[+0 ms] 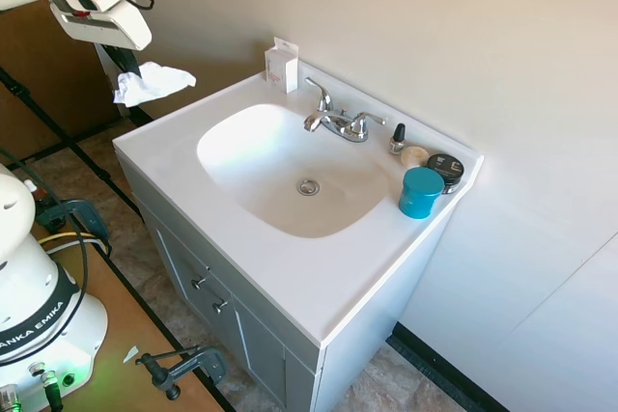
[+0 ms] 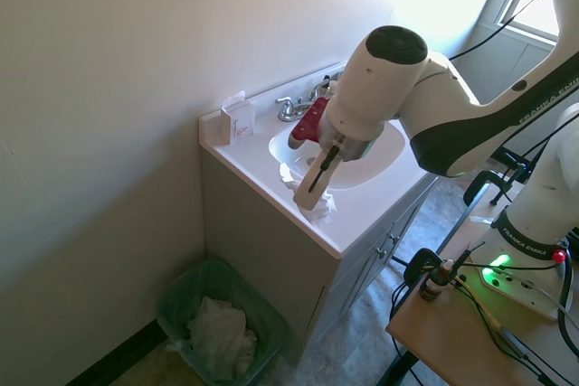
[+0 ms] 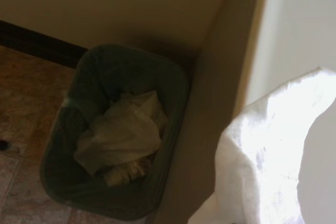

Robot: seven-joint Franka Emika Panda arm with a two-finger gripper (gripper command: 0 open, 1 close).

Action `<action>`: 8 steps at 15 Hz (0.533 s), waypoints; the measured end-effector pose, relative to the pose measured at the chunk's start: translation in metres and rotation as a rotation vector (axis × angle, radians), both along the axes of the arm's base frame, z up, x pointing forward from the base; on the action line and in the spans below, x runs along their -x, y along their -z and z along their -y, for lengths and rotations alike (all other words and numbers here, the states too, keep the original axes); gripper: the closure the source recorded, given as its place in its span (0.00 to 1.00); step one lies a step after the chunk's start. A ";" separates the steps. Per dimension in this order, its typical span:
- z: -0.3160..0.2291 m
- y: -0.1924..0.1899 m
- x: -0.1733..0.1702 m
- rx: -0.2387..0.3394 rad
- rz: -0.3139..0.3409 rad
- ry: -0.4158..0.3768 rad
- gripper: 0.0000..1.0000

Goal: Throw the tissue in the trash bin

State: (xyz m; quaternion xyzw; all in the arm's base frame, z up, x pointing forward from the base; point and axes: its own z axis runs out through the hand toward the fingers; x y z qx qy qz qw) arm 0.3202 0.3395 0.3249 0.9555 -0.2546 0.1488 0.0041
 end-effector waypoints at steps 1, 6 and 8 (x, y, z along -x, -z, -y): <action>-0.014 0.002 -0.005 0.011 0.003 -0.002 1.00; -0.079 0.048 -0.041 0.039 -0.031 -0.007 1.00; -0.101 0.069 -0.057 0.062 -0.050 0.001 1.00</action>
